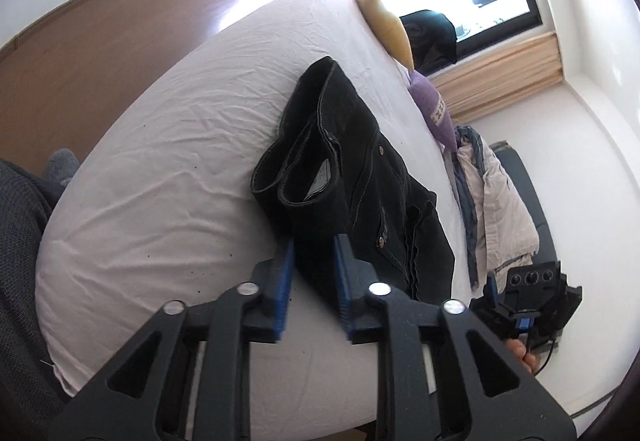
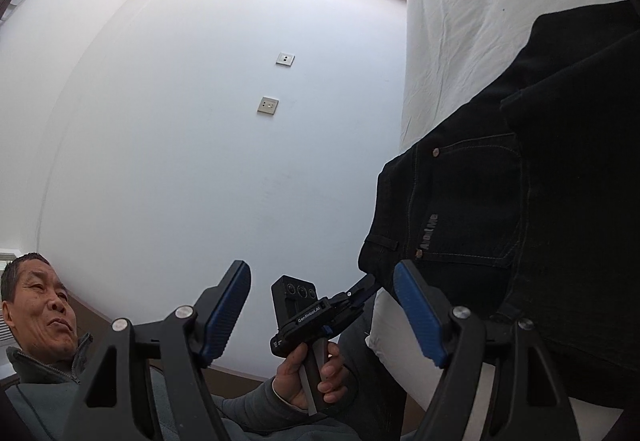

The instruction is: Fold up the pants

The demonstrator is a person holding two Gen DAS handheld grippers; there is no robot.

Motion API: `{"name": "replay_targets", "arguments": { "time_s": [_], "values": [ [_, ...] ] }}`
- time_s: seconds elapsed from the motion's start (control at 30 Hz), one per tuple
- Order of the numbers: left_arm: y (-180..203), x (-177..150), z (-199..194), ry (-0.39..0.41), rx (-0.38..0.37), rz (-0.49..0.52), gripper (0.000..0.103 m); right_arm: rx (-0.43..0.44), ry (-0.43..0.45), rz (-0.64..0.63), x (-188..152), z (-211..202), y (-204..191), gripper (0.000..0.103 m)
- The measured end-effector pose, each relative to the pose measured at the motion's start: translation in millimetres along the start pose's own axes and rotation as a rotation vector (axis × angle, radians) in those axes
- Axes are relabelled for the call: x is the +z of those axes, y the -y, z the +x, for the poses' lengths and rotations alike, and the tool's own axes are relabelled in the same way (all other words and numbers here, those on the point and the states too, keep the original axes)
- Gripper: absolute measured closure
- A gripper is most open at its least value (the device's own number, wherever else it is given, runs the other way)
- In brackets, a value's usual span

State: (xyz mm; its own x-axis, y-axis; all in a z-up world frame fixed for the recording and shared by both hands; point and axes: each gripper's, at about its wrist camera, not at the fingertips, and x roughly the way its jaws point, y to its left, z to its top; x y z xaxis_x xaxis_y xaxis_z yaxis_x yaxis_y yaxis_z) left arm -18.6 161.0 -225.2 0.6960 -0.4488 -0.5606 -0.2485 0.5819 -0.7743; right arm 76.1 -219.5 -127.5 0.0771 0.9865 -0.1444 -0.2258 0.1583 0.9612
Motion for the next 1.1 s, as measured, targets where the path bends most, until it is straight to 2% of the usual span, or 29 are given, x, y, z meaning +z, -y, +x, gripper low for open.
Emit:
{"name": "replay_targets", "arguments": {
  "time_s": [0.07,0.1,0.17,0.23,0.33,0.53,0.57,0.6,0.67,0.7,0.8,0.87,0.93,1.1],
  "values": [
    [-11.3,-4.3,1.0,0.012,-0.036,-0.061,0.039,0.006,-0.011,0.013,-3.2,11.8,2.6,0.025],
    [-13.9,-4.3,1.7,0.021,-0.050,-0.085,0.036,0.007,-0.016,0.019,-6.6,11.4,5.5,0.025],
    [-10.8,-5.5,4.9,0.009,-0.079,-0.084,0.033,0.001,-0.025,0.026,-9.8,15.7,8.3,0.025],
    [-3.2,-7.1,11.7,-0.013,-0.084,-0.046,0.033,-0.005,-0.024,0.030,-11.3,16.4,10.0,0.025],
    [-0.9,-5.4,27.9,-0.017,-0.096,-0.054,0.033,-0.018,-0.015,0.031,-11.4,17.6,10.5,0.025],
    [-8.2,3.5,45.2,0.003,-0.121,-0.133,0.036,-0.015,-0.003,0.027,-14.5,10.7,12.7,0.025],
    [-12.2,4.4,46.6,0.006,-0.124,-0.161,0.044,-0.016,-0.003,0.028,-14.9,11.3,13.4,0.025],
    [-17.8,6.9,47.3,0.004,-0.125,-0.192,0.057,-0.017,-0.003,0.028,-16.6,8.2,14.5,0.025],
    [-33.6,9.0,49.6,0.001,-0.150,-0.287,0.071,-0.017,-0.004,0.028,-18.2,5.6,15.3,0.025],
    [-40.3,8.6,51.8,-0.001,-0.165,-0.331,0.073,-0.018,-0.002,0.028,-18.0,5.9,15.2,0.025],
    [-46.4,4.8,47.3,0.009,-0.169,-0.377,0.074,-0.017,0.005,0.026,-18.6,2.3,15.1,0.025],
    [-46.6,0.7,41.2,0.019,-0.146,-0.392,0.074,-0.018,0.011,0.025,-18.3,0.4,15.0,0.025],
    [-47.0,-2.9,36.6,0.039,-0.119,-0.388,0.074,-0.023,0.014,0.028,-18.0,-0.7,15.7,0.025],
    [-50.1,-2.4,44.2,0.039,-0.127,-0.352,0.073,-0.023,0.013,0.037,-18.5,5.1,18.2,0.025]
  ]
}}
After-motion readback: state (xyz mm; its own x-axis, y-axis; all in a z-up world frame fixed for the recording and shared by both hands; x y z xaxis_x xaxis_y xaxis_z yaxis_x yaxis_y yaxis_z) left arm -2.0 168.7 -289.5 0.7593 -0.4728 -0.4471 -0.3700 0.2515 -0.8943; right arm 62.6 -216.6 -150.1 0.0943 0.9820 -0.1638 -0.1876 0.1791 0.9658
